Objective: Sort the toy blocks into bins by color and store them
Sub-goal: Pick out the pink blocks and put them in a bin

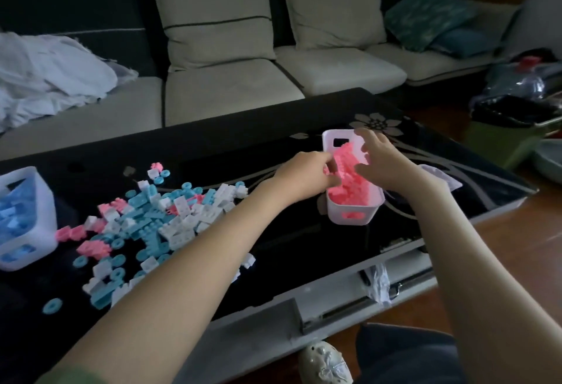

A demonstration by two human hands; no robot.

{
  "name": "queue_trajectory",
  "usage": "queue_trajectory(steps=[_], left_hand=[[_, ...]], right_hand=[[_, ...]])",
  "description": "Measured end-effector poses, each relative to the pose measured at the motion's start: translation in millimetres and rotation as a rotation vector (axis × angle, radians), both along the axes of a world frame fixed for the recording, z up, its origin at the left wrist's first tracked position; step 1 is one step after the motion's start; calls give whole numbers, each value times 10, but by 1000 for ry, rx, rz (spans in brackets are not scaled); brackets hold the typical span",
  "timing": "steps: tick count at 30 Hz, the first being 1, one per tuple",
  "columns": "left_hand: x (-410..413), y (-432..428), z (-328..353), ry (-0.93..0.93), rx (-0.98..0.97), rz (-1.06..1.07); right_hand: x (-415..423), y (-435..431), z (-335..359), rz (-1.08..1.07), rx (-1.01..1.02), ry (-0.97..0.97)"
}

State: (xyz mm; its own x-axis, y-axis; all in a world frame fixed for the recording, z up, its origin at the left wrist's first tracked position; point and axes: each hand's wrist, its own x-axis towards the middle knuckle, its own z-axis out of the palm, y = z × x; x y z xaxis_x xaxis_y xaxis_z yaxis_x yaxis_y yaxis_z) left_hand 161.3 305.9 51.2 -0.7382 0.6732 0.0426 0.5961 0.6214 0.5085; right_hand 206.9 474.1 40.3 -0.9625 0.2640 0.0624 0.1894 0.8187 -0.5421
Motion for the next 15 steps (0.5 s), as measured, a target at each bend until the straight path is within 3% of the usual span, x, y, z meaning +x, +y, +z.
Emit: queue_trajectory(steps=[7,15], left_hand=[[28,445,-142,91,-131,60],[-21,488,-278,107,-47,40]], right_hand=[[74,59,-109,18,30,-13],[66,-14,-62,116,5,41]])
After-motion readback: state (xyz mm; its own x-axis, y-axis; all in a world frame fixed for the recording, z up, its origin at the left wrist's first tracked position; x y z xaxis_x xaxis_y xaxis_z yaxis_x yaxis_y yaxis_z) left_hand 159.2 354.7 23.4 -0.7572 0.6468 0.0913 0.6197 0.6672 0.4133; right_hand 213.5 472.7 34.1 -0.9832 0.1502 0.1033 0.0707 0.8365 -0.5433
